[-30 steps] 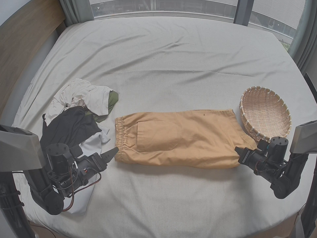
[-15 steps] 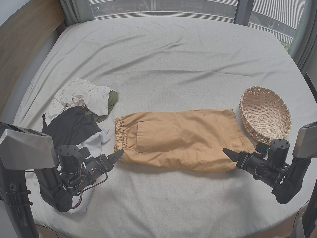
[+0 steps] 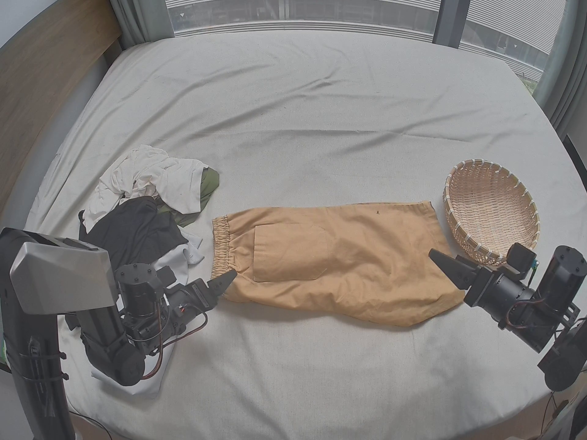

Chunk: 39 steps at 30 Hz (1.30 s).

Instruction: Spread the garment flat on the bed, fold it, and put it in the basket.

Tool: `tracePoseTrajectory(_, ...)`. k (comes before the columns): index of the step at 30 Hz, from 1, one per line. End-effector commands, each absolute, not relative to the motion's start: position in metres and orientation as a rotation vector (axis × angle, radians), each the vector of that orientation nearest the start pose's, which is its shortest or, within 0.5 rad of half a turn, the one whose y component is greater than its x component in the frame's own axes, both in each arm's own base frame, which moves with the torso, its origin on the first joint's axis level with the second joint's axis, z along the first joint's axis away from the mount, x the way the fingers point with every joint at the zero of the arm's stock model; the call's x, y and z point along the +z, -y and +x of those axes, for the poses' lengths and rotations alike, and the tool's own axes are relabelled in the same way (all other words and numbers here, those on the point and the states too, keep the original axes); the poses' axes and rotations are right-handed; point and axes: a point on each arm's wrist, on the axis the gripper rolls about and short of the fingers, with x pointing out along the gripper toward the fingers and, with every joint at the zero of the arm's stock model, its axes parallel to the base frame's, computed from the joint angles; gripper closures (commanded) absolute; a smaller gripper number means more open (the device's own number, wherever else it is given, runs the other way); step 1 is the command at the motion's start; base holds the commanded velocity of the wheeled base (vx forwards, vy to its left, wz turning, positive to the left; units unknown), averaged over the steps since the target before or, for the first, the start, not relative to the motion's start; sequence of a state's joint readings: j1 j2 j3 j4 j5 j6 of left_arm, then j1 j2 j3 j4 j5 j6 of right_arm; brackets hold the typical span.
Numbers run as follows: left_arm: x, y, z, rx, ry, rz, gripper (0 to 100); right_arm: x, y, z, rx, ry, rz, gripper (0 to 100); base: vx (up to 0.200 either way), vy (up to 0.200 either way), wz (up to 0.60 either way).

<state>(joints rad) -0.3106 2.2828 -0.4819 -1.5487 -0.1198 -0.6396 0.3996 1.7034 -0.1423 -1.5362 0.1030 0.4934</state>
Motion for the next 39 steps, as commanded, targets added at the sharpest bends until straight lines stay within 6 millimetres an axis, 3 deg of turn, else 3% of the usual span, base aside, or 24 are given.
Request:
tracePoseTrajectory(1, 0.011, 0.111, 0.320, -0.353, -0.369, -0.603, 0, 0.138, -0.092, 0.195, 0.538, -0.077, 0.491, 0, 0.000, 0.000, 0.00)
tracePoseTrajectory(10, -0.004, 0.117, 0.331, -0.352, -0.378, -0.599, 0, 0.140, -0.100, 0.211, 0.543, -0.058, 0.497, 0, 0.000, 0.000, 0.00)
tracePoseTrajectory(29, -0.005, 0.133, 0.346, -0.397, -0.338, -0.622, 0, 0.131, -0.100, 0.210, 0.534, -0.105, 0.519, 0, 0.000, 0.000, 0.00)
tracePoseTrajectory(30, -0.005, 0.131, 0.347, -0.391, -0.337, -0.625, 100, 0.131, -0.100, 0.210, 0.533, -0.110, 0.520, 0, 0.000, 0.000, 0.00)
tracePoseTrajectory(35, 0.002, 0.121, 0.346, -0.367, -0.324, -0.632, 100, 0.128, -0.102, 0.211, 0.538, -0.121, 0.518, 0, 0.000, 0.000, 0.00)
tracePoseTrajectory(39, 0.022, 0.108, 0.332, -0.348, -0.308, -0.634, 100, 0.126, -0.103, 0.211, 0.537, -0.132, 0.517, 0, 0.000, 0.000, 0.00)
